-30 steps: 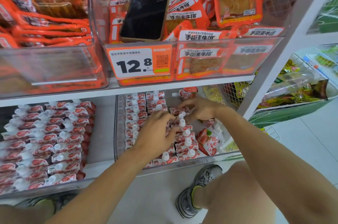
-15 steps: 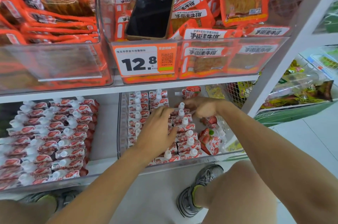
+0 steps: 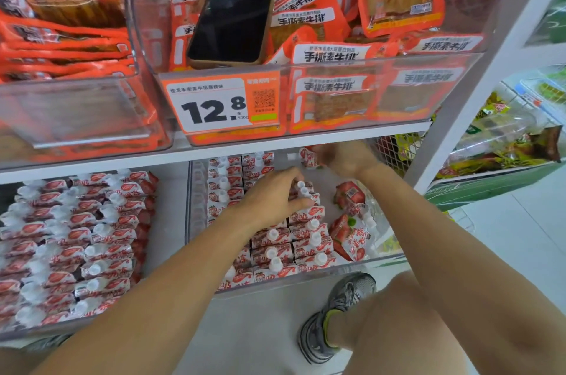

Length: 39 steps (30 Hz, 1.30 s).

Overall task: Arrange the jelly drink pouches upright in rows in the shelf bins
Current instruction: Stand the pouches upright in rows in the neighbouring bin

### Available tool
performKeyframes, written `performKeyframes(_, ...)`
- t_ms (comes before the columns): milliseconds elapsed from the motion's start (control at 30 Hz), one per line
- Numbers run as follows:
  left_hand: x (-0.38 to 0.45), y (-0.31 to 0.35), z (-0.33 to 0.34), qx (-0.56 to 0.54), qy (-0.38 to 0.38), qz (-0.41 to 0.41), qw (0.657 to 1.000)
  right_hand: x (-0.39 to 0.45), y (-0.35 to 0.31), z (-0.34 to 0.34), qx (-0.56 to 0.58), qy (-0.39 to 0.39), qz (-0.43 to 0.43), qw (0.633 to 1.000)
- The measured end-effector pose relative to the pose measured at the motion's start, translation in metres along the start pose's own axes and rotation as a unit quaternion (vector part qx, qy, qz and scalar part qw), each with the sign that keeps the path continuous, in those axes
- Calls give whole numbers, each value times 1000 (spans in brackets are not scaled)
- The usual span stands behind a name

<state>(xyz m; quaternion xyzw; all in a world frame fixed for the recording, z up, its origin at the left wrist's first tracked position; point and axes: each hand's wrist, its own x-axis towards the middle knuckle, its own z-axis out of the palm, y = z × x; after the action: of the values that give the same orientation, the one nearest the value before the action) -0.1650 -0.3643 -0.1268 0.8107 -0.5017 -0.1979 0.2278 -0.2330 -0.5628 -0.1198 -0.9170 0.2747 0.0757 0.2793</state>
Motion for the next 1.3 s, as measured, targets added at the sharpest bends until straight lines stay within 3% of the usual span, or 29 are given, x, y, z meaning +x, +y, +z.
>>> performKeyframes(67, -1, 0, 1, -9, -5, 0, 1000, -2, -3, 1, -101, 108, -29, 989)
performKeyframes(100, -1, 1, 0, -9, -5, 0, 1000, -2, -4, 4, -134, 118, -45, 983)
performKeyframes(200, -3, 0, 0, -13, -5, 1, 1000, 4, -6, 17, -200, 52, -33, 978)
performKeyframes(300, -5, -2, -1, -11, 1, 12, 1000, 10, -6, 18, -242, 58, -26, 968)
performKeyframes(367, -7, -3, -3, 4, 0, 25, 1000, 12, -5, 17, -225, 80, -33, 971)
performKeyframes(433, -9, -5, -5, 23, -4, 45, 999, 8, -7, 12, -106, 99, -33, 989)
performKeyframes(533, -14, -8, -7, 44, -6, 85, 995, 3, -8, 10, 17, 17, -37, 999)
performKeyframes(733, -9, -16, -17, 34, 118, 42, 992, 6, -9, 10, -34, -129, -49, 990)
performKeyframes(867, 10, -9, -18, 50, 40, 15, 998, -4, -5, 7, 15, -203, -27, 979)
performKeyframes(967, 22, -11, -9, 6, -25, 9, 1000, -15, -1, 4, 15, -169, -15, 985)
performKeyframes(1067, 25, -18, -3, -5, -23, 7, 1000, -32, -1, -12, -87, -100, -34, 991)
performKeyframes(1133, 25, -20, -2, -8, -14, 8, 1000, -46, -4, -20, -175, -103, -37, 978)
performKeyframes(1300, 24, -20, -1, -21, -3, 14, 1000, -81, -12, 19, -399, -53, -23, 915)
